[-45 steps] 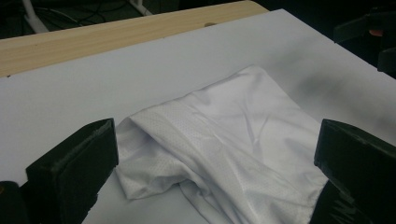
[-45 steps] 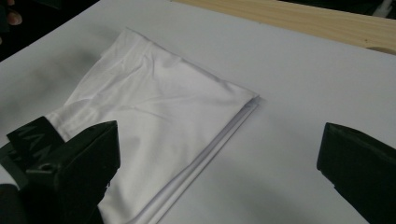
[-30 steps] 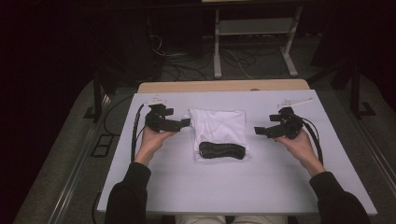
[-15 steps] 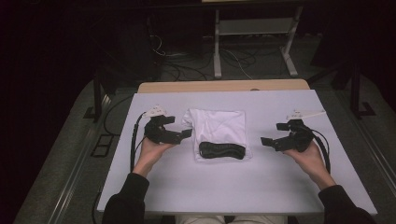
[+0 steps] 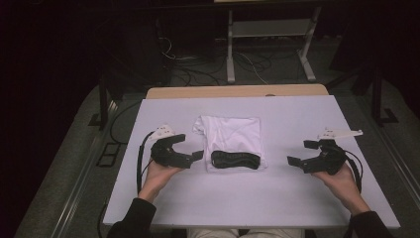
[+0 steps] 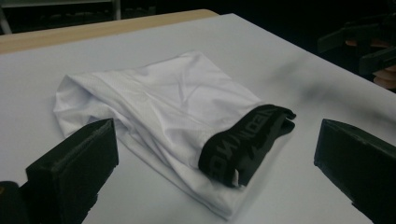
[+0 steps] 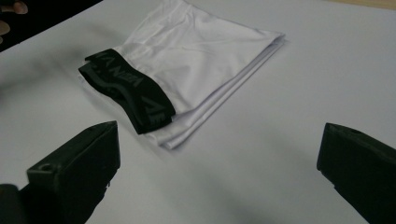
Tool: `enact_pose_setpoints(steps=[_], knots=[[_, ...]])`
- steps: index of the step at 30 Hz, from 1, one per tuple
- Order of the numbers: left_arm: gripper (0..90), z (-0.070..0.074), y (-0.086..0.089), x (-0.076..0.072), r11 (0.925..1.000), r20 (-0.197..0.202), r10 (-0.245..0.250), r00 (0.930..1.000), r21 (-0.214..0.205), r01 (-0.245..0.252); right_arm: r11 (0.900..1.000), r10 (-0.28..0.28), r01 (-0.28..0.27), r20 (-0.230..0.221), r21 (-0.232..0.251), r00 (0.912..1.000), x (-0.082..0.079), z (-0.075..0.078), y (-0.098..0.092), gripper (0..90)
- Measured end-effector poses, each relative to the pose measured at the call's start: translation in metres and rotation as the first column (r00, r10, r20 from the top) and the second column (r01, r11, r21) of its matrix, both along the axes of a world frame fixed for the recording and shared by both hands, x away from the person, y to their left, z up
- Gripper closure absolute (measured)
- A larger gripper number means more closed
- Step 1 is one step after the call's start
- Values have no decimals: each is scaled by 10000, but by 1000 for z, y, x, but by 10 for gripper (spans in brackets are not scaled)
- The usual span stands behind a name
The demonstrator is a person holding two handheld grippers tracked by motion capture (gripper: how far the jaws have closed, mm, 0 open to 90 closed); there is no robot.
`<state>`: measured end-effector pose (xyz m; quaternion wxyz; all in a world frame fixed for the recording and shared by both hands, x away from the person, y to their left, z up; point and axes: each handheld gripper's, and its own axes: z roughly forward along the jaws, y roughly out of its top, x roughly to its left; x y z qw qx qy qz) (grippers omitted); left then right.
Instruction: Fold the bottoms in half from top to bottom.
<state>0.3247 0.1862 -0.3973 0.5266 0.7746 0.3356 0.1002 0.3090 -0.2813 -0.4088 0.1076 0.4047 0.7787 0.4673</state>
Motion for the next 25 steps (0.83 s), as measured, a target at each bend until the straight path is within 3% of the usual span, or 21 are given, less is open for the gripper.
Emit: enact_pose_setpoints(steps=[4,16,21,25], knots=[[0,-10,-1,-14,10000,149,-27,9999,80,26,10000,-83,84,52,-38,10000,-12,-4,-7,0],[0,-26,-2,-40,9987,-22,-396,9992,326,397,9993,-202,200,-51,-309,9998,-36,-19,-18,0],[0,-33,-5,-44,9972,-180,-563,9983,491,571,9987,-156,156,-3,-478,9999,-48,-22,-16,0],[0,-33,-5,-43,9982,-206,-517,9985,304,523,9985,-102,105,64,-534,9999,-54,-24,-16,0]])
